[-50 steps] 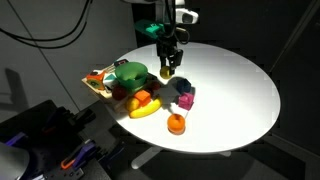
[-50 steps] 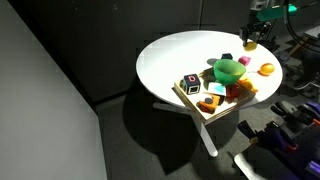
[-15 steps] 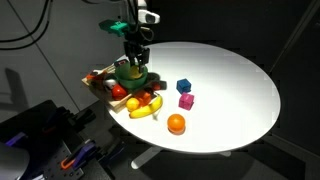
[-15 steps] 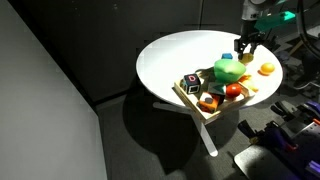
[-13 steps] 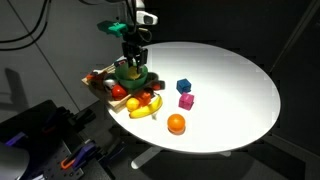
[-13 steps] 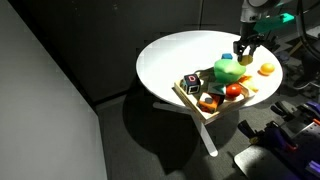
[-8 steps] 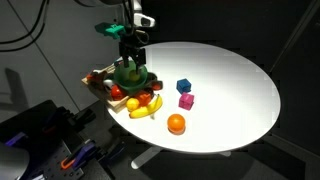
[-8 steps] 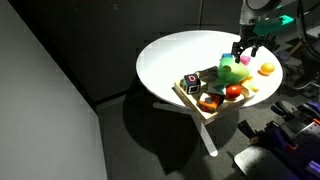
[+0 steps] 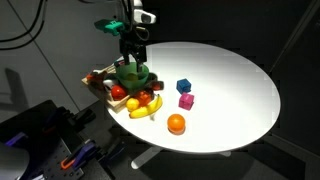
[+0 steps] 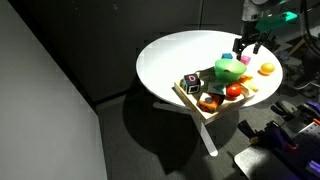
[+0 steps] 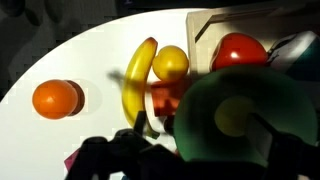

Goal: Pick up the yellow ball on the right and put it in the green bowl.

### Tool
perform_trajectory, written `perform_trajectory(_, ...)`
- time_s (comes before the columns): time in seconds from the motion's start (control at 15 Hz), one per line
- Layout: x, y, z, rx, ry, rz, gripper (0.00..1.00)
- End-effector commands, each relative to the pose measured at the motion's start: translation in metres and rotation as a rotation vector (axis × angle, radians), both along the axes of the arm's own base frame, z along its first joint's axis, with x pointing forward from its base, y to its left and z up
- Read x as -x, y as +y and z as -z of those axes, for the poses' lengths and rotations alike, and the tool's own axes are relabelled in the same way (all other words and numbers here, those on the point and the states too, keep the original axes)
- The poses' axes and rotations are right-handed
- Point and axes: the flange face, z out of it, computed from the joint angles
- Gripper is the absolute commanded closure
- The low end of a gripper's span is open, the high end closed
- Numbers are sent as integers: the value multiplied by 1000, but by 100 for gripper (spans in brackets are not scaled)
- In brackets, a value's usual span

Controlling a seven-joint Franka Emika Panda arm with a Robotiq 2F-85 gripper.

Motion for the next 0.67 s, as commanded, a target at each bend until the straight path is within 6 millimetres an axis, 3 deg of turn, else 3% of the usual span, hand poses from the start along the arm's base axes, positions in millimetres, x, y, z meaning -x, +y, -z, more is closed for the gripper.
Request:
perform_trajectory(0.0, 13, -7, -26, -5, -10, 40, 0)
perform_trajectory(0.6, 39, -17, -75, -11, -47, 68, 0)
